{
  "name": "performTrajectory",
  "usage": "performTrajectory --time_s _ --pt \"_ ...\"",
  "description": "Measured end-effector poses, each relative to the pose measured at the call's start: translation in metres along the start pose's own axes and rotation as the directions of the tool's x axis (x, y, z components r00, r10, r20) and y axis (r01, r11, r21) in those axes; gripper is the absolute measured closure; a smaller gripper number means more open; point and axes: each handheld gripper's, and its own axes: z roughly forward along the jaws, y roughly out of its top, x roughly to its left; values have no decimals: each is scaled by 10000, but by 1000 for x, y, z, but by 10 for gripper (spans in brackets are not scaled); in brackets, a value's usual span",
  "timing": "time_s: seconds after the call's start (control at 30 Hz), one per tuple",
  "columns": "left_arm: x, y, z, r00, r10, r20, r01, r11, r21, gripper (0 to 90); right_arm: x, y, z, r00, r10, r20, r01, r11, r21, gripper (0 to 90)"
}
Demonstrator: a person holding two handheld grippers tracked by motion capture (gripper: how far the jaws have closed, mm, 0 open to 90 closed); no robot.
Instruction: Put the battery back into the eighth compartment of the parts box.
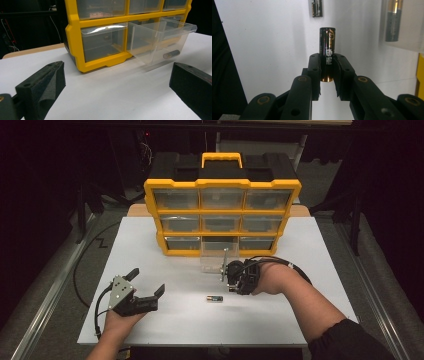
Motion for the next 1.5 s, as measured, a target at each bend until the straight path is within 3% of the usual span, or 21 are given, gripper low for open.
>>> performTrajectory --time_s 0.9,1.5 --pt "2 0 -1 10000 -67 23 67 10000 7 12 -20 18 -36 9990 -48 434 52 9999 -95 788" --pt "3 -1 -1 10000 -69 24 69 10000 42 12 -38 25 -47 9974 92 708 -82 9999 -148 787"
